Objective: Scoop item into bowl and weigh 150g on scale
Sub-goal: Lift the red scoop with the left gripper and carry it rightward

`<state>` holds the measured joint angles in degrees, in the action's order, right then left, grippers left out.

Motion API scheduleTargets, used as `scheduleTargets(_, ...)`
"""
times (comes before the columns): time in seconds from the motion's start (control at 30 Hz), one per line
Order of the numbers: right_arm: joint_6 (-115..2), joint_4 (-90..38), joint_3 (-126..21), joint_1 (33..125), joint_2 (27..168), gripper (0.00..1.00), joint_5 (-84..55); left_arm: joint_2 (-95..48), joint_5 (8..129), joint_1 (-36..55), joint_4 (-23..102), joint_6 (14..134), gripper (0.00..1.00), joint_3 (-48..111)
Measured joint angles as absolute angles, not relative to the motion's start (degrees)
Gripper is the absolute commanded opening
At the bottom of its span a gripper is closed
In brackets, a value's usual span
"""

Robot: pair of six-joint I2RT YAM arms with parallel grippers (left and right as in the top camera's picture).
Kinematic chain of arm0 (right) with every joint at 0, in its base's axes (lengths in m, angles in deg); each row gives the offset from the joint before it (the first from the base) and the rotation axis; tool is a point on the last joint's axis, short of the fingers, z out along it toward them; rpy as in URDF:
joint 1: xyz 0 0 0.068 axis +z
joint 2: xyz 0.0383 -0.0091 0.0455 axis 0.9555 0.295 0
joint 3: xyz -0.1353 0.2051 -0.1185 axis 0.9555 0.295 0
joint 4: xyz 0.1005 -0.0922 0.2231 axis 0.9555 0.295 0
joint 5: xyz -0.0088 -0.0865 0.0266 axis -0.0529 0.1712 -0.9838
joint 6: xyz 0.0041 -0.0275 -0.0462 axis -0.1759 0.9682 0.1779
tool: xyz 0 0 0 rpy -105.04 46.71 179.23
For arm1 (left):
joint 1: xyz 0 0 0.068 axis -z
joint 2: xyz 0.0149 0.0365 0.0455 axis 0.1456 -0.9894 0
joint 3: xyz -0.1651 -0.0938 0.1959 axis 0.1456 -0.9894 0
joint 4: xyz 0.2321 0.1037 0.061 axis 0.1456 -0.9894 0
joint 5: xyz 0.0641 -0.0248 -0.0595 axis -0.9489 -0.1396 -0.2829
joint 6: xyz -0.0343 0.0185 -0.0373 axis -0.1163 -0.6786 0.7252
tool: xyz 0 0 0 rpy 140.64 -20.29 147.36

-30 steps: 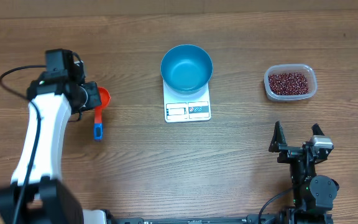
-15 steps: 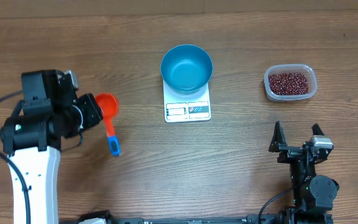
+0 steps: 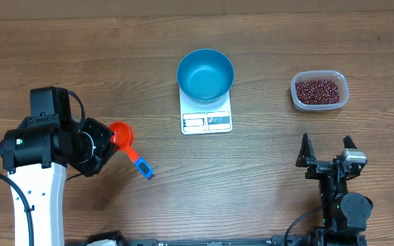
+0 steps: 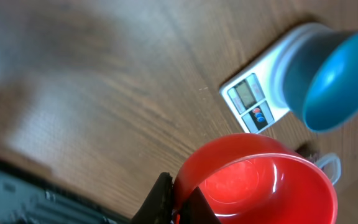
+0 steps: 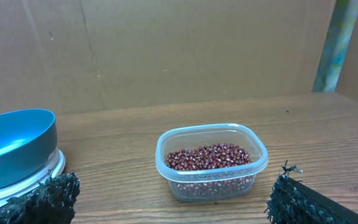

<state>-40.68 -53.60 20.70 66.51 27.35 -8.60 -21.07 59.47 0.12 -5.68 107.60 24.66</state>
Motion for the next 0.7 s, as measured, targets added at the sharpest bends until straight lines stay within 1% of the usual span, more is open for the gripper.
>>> scheduleTargets(0.17,-40.7,-53.6,20.7,66.5,27.3,1.0,-8.6,-21.2,59.0,0.2,-9.0,115.0,0.04,24.7)
scheduleTargets(0.3,-40.7,-53.6,20.7,66.5,27.3,1.0,-8.6,-21.2,57.3,3.1,-10.1,119.6,0.04,24.7)
scheduleTargets(0.47,-40.7,-53.6,20.7,66.5,27.3,1.0,-8.6,-21.2,52.9,11.2,-10.9,127.9,0.04,24.7)
scheduleTargets(0.7,-40.7,-53.6,20.7,66.5,27.3,1.0,-8.6,-21.2,44.7,24.1,-10.9,144.9,0.04,24.7)
